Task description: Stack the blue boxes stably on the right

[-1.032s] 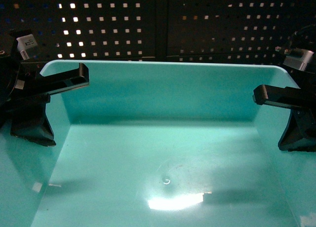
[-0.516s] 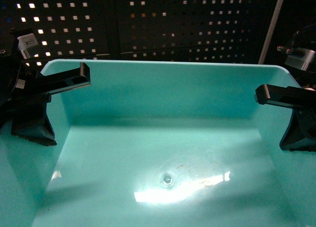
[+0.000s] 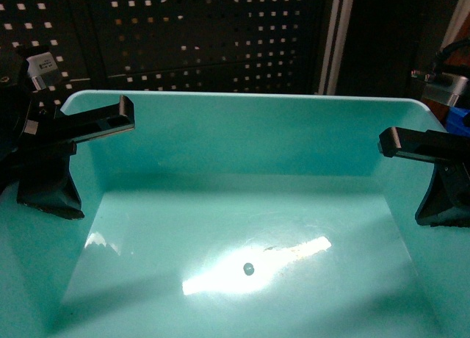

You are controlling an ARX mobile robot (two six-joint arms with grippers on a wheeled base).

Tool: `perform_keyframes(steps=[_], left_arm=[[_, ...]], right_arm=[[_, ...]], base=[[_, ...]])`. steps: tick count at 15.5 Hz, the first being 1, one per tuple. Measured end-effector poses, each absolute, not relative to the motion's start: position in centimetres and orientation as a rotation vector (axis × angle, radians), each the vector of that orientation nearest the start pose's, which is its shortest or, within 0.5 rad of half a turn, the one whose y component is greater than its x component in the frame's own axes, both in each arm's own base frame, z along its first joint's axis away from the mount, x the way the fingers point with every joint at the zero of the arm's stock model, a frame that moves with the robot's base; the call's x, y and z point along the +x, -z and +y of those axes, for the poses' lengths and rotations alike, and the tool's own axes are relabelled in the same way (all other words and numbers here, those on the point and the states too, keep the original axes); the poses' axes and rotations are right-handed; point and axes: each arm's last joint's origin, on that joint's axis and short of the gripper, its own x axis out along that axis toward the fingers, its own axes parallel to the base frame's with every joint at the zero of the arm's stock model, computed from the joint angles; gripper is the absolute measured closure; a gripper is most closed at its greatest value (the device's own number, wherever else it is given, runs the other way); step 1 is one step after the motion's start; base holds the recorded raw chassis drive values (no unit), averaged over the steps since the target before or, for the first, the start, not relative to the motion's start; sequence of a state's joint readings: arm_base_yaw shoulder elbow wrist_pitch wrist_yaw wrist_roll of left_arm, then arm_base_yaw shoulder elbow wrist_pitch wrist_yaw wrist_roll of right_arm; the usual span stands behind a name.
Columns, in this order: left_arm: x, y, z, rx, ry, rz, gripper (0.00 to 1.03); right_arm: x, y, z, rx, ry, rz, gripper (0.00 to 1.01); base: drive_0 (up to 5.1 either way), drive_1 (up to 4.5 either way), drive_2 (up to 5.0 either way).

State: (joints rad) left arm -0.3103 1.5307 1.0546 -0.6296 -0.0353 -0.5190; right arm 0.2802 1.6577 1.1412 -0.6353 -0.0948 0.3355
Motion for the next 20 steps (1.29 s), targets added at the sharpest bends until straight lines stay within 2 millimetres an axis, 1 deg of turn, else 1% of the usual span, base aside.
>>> perform_keyframes(steps=[6, 7, 14, 20], left_arm=[[28.40, -22.17, -9.01, -0.272, -0.043, 1.123, 1.01], [28.33, -22.20, -9.27, -0.269, -0.034, 1.122, 1.01], [28.39, -22.19, -9.07, -0.272, -0.040, 1.122, 1.01], [28.43, -22.18, -8.93, -0.274, -0.046, 1.121, 1.01]], right_arm=[[31.13, -20.92, 9.26, 0.187, -0.136, 1.195, 0.99], [31.16, -20.87, 9.02, 0.190, -0.127, 1.198, 0.99], [31.16, -20.88, 9.11, 0.193, -0.137, 1.197, 0.99], [31.14, -20.81, 9.31, 0.190, -0.141, 1.199, 0.99]], base=[[2.8, -5.82, -2.1], [2.7, -5.93, -2.2], [-1.4, -1.41, -1.4], [2.9, -5.68, -2.1]])
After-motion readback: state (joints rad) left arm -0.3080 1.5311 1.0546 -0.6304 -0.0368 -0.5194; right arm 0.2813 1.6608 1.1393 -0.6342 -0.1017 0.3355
